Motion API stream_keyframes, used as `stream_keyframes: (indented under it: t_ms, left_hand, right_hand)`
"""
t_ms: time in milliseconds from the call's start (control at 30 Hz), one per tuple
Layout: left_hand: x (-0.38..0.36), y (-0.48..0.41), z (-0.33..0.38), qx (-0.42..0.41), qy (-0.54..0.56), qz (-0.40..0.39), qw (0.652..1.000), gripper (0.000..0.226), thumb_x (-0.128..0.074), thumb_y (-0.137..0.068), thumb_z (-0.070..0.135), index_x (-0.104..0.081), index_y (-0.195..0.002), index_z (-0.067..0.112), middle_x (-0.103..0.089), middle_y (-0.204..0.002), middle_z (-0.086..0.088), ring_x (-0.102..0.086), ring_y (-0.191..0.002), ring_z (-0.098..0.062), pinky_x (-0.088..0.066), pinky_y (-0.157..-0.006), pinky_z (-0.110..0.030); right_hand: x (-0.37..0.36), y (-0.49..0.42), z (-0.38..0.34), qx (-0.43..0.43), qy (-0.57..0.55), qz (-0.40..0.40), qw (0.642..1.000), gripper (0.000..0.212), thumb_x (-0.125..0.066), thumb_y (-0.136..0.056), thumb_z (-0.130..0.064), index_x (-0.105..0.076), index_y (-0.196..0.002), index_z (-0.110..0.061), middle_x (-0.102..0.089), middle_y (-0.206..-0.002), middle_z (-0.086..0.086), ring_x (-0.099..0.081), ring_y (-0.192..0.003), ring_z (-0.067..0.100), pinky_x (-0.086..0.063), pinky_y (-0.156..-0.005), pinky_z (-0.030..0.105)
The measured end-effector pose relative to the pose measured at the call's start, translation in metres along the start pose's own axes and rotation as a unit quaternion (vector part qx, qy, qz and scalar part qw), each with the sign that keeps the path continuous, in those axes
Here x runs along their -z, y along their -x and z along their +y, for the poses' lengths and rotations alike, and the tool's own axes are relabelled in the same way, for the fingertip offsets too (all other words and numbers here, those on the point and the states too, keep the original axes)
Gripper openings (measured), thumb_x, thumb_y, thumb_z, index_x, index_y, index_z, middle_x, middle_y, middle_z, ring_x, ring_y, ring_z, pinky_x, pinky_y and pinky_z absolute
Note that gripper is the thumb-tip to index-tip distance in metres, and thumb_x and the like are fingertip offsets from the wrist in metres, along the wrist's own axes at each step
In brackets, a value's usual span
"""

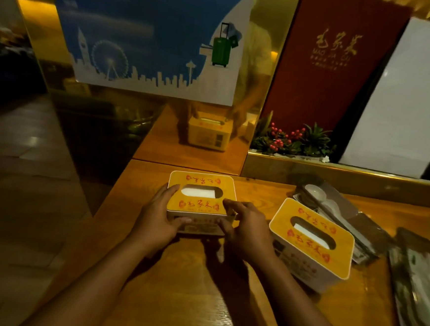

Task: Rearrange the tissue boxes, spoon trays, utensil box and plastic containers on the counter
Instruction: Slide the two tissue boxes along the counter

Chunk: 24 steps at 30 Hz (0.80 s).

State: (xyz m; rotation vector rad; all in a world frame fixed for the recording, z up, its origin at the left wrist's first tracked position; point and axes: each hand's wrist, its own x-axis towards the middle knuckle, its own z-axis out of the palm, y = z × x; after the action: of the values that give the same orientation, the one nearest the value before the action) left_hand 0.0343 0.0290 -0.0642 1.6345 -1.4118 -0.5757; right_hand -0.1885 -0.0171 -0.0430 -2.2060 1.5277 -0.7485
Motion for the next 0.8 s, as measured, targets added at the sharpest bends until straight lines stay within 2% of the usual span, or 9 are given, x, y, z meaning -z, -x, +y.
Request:
stream_keyframes:
  t_ms: [167,267,367,467,567,667,733,800]
  left_hand:
    - [0.005,0.007,0.004,0.014,0.009,-0.027,0.999,0.085,-0.075,-0.083,0.009,-0.030,-0.151,0.034,-0.028,-0.157,0.007,-0.038,-0.136,-0.018,-0.052,-0.088,-0.023]
    - [0.007,0.009,0.005,0.012,-0.010,-0.041,0.999,0.085,-0.073,-0.085,0.009,-0.026,-0.153,0.032,-0.023,-0.160,0.006,-0.034,-0.139,-0.018,-0.045,-0.089,-0.019]
    - [0.011,0.006,0.006,0.008,-0.032,-0.061,0.998,0.087,-0.071,-0.087,0.010,-0.021,-0.155,0.030,-0.017,-0.162,0.006,-0.031,-0.142,-0.021,-0.045,-0.097,-0.028]
    - [0.011,0.004,0.004,0.011,-0.067,-0.066,0.996,0.089,-0.072,-0.086,0.015,-0.019,-0.156,0.029,-0.016,-0.162,0.004,-0.029,-0.143,-0.024,-0.043,-0.104,-0.039]
    - [0.010,0.004,0.005,0.032,-0.100,-0.051,0.993,0.097,-0.078,-0.082,0.026,-0.015,-0.156,0.030,-0.004,-0.165,0.003,-0.016,-0.149,-0.028,-0.034,-0.113,-0.050]
    - [0.006,0.003,0.025,0.005,-0.170,-0.013,0.985,0.107,-0.080,-0.076,0.043,-0.011,-0.156,0.032,0.003,-0.165,0.000,-0.003,-0.150,-0.031,-0.026,-0.114,-0.059]
    - [-0.005,0.005,0.049,-0.057,-0.196,-0.002,0.979,0.100,-0.077,-0.077,0.048,-0.016,-0.155,0.034,0.000,-0.165,0.002,-0.001,-0.149,-0.030,-0.022,-0.115,-0.059]
    - [-0.023,0.009,0.072,-0.127,-0.179,-0.029,0.975,0.090,-0.072,-0.080,0.048,-0.021,-0.153,0.036,-0.003,-0.165,0.005,0.002,-0.150,-0.027,-0.019,-0.117,-0.057]
  right_hand:
    - [-0.003,0.011,-0.005,0.001,-0.005,0.004,1.000,0.052,-0.071,-0.088,-0.041,-0.054,-0.136,-0.035,-0.053,-0.135,-0.003,-0.056,-0.113,0.013,-0.052,-0.081,0.025]
    - [-0.003,0.015,-0.007,-0.002,-0.019,0.000,1.000,0.052,-0.069,-0.089,-0.041,-0.053,-0.138,-0.035,-0.051,-0.134,-0.004,-0.054,-0.113,0.012,-0.051,-0.081,0.023]
    - [-0.002,0.017,-0.004,0.005,-0.032,-0.012,0.999,0.053,-0.068,-0.091,-0.039,-0.050,-0.141,-0.038,-0.050,-0.133,-0.006,-0.053,-0.114,0.011,-0.051,-0.083,0.023]
    - [0.004,0.022,0.003,0.020,-0.021,-0.065,0.997,0.064,-0.067,-0.093,-0.032,-0.036,-0.147,-0.044,-0.046,-0.138,-0.004,-0.052,-0.120,0.016,-0.055,-0.091,0.034]
    - [0.017,0.032,0.007,0.061,0.014,-0.093,0.994,0.072,-0.065,-0.093,-0.032,-0.025,-0.151,-0.044,-0.038,-0.148,-0.003,-0.044,-0.130,0.020,-0.050,-0.099,0.038]
    - [0.037,0.046,0.017,0.060,0.045,-0.037,0.996,0.069,-0.064,-0.093,-0.038,-0.027,-0.151,-0.044,-0.033,-0.152,-0.006,-0.036,-0.134,0.015,-0.043,-0.104,0.033]
    - [0.054,0.057,0.028,0.030,0.035,0.041,0.998,0.060,-0.066,-0.091,-0.034,-0.041,-0.146,-0.039,-0.039,-0.147,-0.005,-0.042,-0.130,0.015,-0.047,-0.100,0.031]
    - [0.070,0.070,0.040,0.022,0.027,0.138,0.990,0.047,-0.071,-0.087,-0.022,-0.058,-0.132,-0.029,-0.049,-0.134,-0.001,-0.050,-0.120,0.016,-0.049,-0.091,0.026]
